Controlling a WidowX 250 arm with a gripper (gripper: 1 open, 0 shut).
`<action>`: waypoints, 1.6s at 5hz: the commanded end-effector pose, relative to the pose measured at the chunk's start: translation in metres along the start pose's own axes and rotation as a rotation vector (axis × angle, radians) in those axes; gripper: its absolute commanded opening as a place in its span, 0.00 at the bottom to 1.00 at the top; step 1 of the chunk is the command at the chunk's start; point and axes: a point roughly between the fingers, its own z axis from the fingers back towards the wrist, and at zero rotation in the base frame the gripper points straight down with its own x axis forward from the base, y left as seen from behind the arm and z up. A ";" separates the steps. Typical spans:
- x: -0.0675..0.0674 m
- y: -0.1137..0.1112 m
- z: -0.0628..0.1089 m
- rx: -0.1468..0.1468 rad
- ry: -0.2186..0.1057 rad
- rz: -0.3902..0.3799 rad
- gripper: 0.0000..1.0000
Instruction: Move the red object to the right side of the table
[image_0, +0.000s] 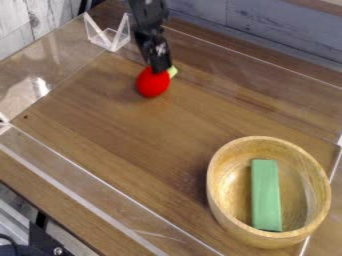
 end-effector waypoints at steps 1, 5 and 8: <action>-0.002 0.008 -0.002 0.026 -0.022 0.013 1.00; 0.006 -0.003 0.027 -0.015 -0.045 0.089 0.00; 0.038 -0.044 0.060 -0.056 -0.088 0.136 0.00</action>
